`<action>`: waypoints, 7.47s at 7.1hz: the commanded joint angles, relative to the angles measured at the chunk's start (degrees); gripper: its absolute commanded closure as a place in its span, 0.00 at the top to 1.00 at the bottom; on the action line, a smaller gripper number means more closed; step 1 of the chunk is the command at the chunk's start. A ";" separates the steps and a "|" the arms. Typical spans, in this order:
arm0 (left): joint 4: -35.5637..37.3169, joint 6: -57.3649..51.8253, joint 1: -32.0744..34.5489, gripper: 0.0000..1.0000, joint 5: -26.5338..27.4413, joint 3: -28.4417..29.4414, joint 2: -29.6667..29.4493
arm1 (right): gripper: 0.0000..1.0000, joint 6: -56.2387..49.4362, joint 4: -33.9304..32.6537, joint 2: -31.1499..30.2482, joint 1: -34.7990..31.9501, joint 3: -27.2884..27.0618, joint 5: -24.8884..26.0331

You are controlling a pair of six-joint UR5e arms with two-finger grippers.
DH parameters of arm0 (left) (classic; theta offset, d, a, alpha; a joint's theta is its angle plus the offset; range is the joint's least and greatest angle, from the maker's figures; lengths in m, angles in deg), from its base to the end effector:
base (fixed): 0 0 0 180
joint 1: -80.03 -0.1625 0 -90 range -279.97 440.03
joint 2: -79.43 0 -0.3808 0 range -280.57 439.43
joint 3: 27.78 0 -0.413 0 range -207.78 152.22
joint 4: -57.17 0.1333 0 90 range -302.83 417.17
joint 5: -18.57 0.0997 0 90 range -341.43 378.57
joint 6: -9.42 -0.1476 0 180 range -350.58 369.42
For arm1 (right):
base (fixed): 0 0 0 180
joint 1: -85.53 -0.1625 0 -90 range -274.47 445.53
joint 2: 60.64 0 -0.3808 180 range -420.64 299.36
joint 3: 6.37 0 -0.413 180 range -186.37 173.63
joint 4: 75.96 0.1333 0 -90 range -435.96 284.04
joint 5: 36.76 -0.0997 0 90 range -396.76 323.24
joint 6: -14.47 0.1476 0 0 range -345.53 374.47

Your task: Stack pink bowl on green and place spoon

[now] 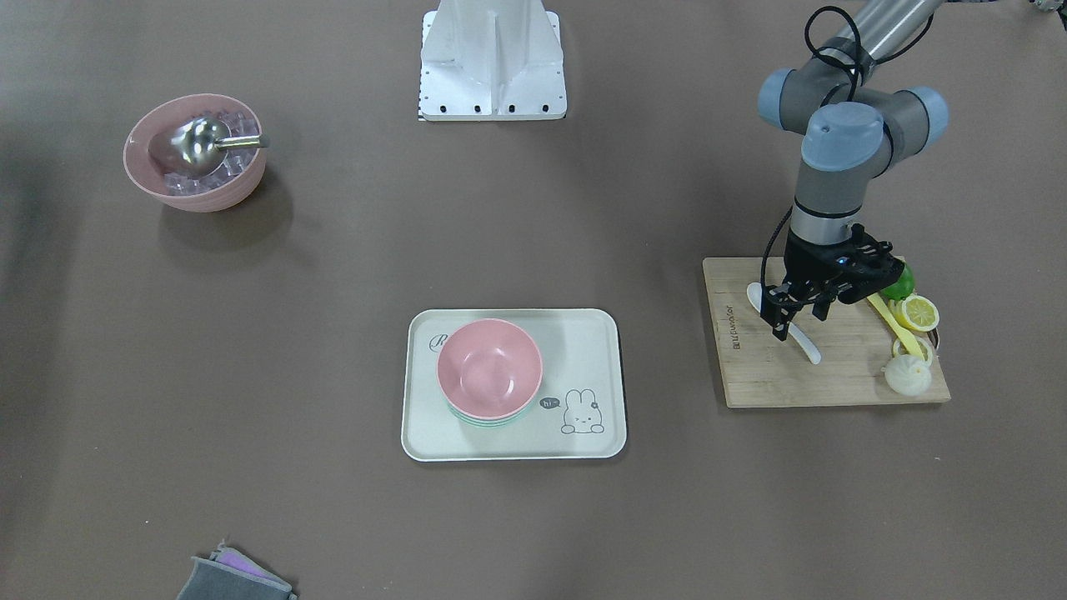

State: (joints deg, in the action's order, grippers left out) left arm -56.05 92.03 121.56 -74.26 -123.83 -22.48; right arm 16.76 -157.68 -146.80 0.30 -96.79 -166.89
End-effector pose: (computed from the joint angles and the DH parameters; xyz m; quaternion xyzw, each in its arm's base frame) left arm 0.3982 -0.5210 0.4531 0.1245 0.3296 -0.2664 0.8972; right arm -0.0085 -0.5604 0.6003 0.0814 -0.3467 -0.0577 0.9327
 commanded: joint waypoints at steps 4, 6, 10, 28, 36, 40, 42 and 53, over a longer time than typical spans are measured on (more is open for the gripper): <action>-0.25 0.18 -0.58 0.37 0.10 0.43 -0.13 | 1.00 0.00 0.34 -0.59 -0.11 -0.19 0.23; -0.25 0.09 -0.58 0.34 0.10 0.43 -0.13 | 1.00 -0.09 0.34 -0.85 -0.11 -0.28 0.23; 0.19 0.18 -0.49 0.00 -0.16 -0.45 -2.92 | 1.00 -0.27 0.43 -1.46 -0.11 0.07 0.40; 19.26 11.88 -7.26 0.89 5.82 24.68 -48.38 | 1.00 0.70 9.92 -10.78 -0.20 1.48 0.67; 30.58 -38.50 7.03 0.98 -13.41 -6.38 -21.01 | 1.00 -0.27 5.63 -9.99 -1.86 0.69 0.05; 29.72 -80.48 29.32 0.98 -27.37 -9.51 0.44 | 1.00 -0.27 5.70 -10.26 -1.87 1.04 0.14; 29.46 -93.63 40.24 0.98 -32.39 -9.16 9.49 | 1.00 -0.27 5.70 -9.99 -1.87 0.87 0.05; 20.49 -75.93 48.55 0.98 -47.03 -4.05 20.61 | 1.00 -0.27 -1.22 -10.08 -2.39 -5.44 0.05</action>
State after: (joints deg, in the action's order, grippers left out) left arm -35.66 15.95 170.11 -114.57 -127.48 -2.00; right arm 16.50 -155.95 -156.58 -2.06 -99.65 -166.91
